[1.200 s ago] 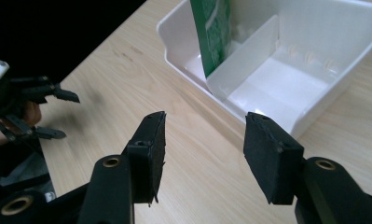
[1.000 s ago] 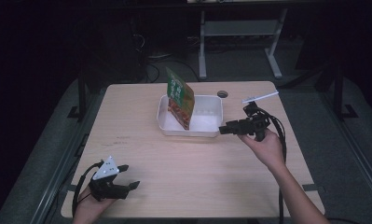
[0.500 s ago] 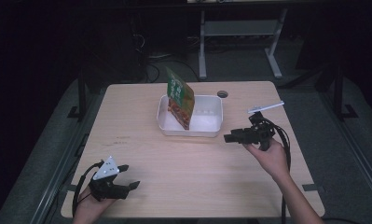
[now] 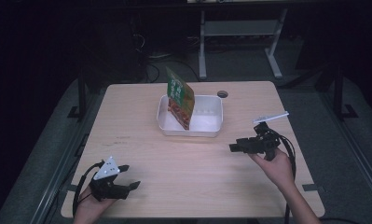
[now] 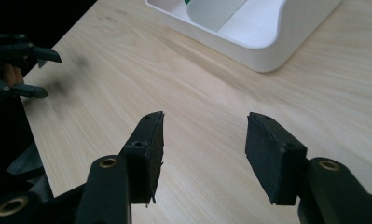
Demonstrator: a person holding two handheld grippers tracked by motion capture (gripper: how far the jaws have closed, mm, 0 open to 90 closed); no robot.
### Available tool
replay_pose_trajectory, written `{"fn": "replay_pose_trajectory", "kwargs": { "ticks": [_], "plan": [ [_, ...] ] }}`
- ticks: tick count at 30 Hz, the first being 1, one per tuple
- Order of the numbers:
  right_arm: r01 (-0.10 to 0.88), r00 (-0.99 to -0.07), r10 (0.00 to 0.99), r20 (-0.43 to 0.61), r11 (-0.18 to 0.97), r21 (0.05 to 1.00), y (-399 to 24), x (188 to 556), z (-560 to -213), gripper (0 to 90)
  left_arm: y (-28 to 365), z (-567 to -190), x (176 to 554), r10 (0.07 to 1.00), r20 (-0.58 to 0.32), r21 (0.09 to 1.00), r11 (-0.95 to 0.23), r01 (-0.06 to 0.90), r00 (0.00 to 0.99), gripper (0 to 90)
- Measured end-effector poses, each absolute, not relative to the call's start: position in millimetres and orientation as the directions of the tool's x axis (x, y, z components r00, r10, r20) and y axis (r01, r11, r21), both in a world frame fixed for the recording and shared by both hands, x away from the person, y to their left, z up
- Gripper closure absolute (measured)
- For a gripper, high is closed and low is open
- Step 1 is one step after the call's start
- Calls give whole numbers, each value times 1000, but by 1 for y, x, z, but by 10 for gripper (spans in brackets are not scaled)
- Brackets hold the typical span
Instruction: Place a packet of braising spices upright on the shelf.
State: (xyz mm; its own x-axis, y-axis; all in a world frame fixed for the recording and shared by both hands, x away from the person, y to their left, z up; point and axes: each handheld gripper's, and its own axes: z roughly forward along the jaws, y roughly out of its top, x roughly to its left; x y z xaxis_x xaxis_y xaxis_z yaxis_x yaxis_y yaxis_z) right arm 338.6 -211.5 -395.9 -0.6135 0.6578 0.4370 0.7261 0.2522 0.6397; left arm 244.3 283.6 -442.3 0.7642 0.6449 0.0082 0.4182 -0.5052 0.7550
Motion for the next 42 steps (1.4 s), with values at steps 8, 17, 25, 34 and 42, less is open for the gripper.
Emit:
{"fn": "replay_pose_trajectory", "kwargs": {
  "ticks": [8, 17, 25, 34, 42],
  "plan": [
    [734, -606, 660, 445, 248, 632, -219, 330, -407, 455, 284, -442, 245, 646, 5, 755, -504, 420, 764, 246],
    [746, -589, 664, 460, 230, 625, -230, 317, -420, 452, 283, -443, 245, 645, 6, 753, -506, 421, 765, 246],
    [756, -581, 664, 471, 225, 614, -235, 307, -431, 450, 283, -443, 245, 644, 7, 751, -508, 421, 765, 246],
    [768, -572, 659, 488, 220, 602, -238, 294, -446, 447, 282, -443, 245, 644, 5, 752, -507, 422, 765, 246],
    [756, -580, 661, 477, 218, 616, -238, 279, -454, 440, 282, -443, 244, 644, 6, 750, -509, 422, 765, 246]
  ]
}}
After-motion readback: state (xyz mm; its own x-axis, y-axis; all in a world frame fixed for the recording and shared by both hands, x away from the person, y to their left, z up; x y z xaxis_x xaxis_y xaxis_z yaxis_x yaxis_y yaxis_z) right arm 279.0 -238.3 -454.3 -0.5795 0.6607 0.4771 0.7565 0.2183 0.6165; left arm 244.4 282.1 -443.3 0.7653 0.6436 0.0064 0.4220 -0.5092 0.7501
